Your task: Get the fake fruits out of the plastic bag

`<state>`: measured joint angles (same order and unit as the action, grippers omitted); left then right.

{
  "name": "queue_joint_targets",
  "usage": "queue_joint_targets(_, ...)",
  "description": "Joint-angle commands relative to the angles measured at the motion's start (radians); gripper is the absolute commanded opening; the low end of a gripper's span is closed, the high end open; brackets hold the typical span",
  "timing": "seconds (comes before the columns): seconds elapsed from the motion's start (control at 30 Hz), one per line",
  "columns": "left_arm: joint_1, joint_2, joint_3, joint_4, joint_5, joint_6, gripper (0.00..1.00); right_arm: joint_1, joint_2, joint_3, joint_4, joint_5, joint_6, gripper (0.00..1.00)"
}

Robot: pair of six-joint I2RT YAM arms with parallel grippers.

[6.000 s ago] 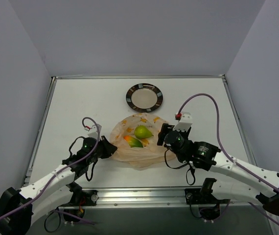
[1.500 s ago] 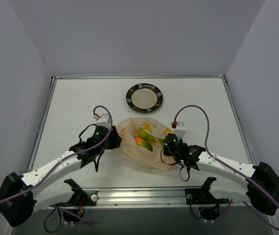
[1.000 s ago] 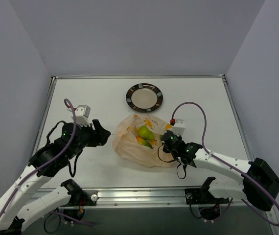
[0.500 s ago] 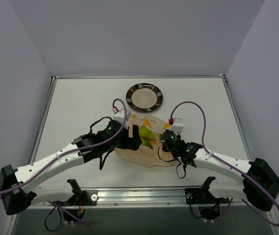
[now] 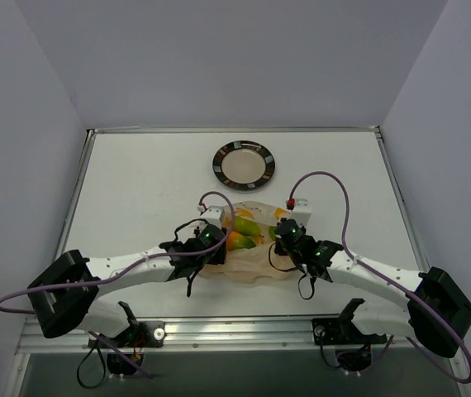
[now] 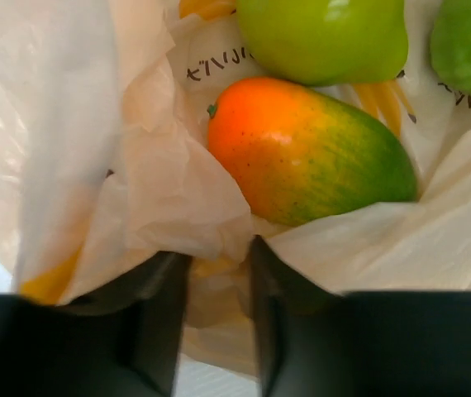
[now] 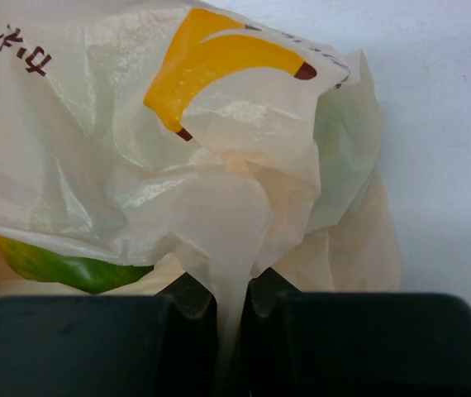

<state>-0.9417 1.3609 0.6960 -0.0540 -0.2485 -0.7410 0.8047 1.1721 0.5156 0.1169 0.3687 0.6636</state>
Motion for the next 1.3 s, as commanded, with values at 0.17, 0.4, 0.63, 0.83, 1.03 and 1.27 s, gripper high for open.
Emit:
queue_joint_targets(0.17, -0.003, -0.092, -0.096, 0.171, -0.017, -0.040, 0.06, -0.039, -0.045, 0.010, 0.001, -0.024, -0.045, 0.20)
queue_joint_targets(0.4, -0.025, -0.111, -0.141, 0.224, -0.012, -0.069, 0.02, -0.021, -0.186, 0.203, -0.288, -0.011, -0.134, 0.89)
queue_joint_targets(0.63, -0.039, -0.120, -0.158, 0.244, -0.023, -0.070, 0.02, -0.010, -0.284, 0.320, -0.301, -0.169, -0.216, 0.56)
queue_joint_targets(0.83, -0.043, -0.141, -0.170, 0.252, -0.037, -0.066, 0.02, 0.085, -0.083, 0.317, -0.065, -0.425, -0.280, 0.10)
queue_joint_targets(1.03, -0.048, -0.161, -0.187, 0.252, -0.055, -0.060, 0.02, 0.134, 0.137, 0.314, 0.059, -0.432, -0.360, 0.26)
queue_joint_targets(1.27, -0.048, -0.154, -0.214, 0.269, -0.069, -0.066, 0.02, 0.133, 0.294, 0.330, 0.125, -0.323, -0.444, 0.42)
